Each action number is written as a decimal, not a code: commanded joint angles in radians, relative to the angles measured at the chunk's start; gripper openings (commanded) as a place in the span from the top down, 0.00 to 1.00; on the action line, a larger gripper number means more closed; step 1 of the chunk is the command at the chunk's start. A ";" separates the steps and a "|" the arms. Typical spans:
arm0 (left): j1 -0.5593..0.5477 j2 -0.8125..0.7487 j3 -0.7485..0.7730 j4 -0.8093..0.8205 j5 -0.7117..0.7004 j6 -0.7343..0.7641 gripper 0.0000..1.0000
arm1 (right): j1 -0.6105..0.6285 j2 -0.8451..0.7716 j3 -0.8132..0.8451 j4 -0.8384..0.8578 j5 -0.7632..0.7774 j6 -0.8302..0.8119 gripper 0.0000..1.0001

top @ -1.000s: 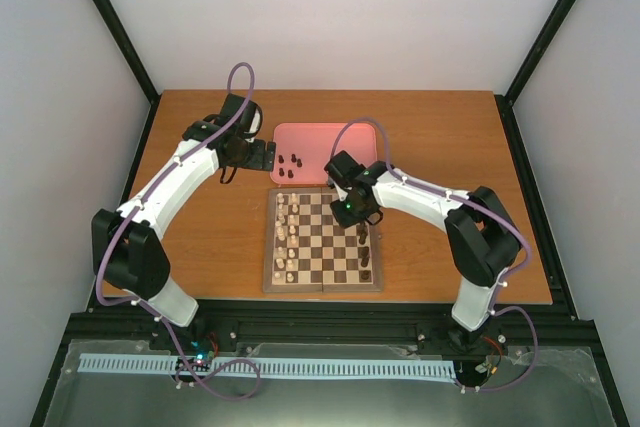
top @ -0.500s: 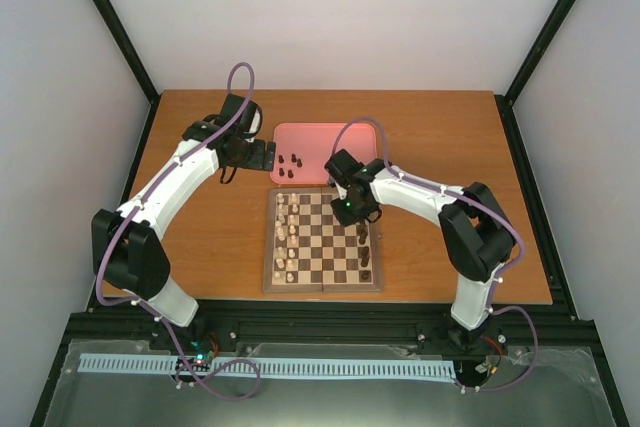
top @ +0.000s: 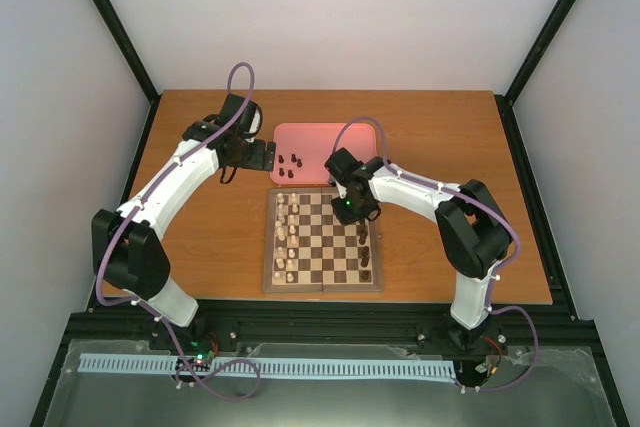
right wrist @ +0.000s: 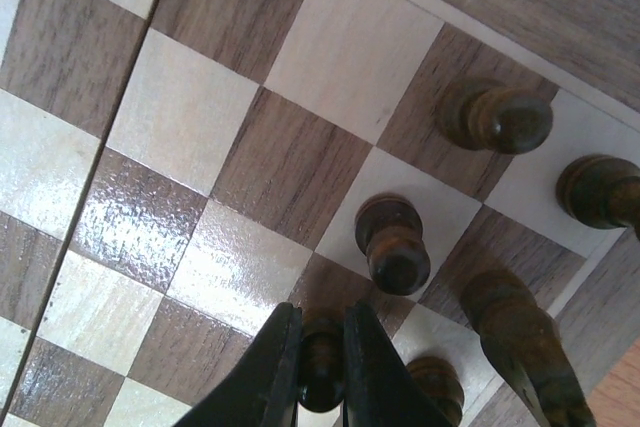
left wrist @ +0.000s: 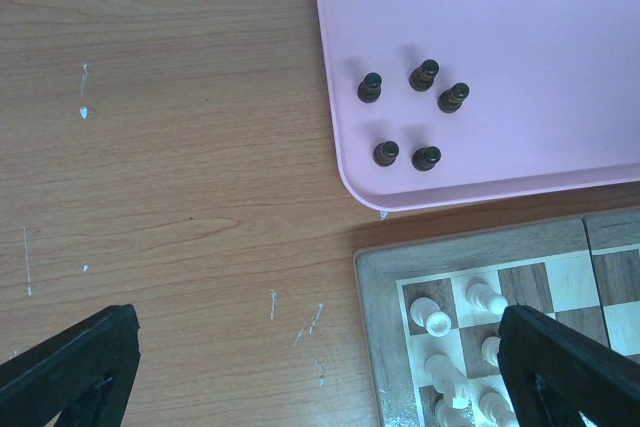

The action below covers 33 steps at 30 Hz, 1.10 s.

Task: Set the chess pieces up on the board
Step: Place the chess piece on the chessboard.

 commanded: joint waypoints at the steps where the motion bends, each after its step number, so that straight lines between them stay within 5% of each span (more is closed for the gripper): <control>1: -0.007 0.000 0.020 0.009 -0.005 0.004 0.00 | -0.005 0.022 0.025 -0.011 -0.004 -0.002 0.91; 18: -0.007 0.003 0.017 0.009 -0.001 0.002 0.00 | -0.005 -0.024 0.052 -0.034 -0.015 -0.016 0.73; 33: -0.007 -0.014 0.016 0.005 -0.004 0.003 0.00 | 0.001 -0.032 0.321 -0.140 -0.027 -0.065 0.57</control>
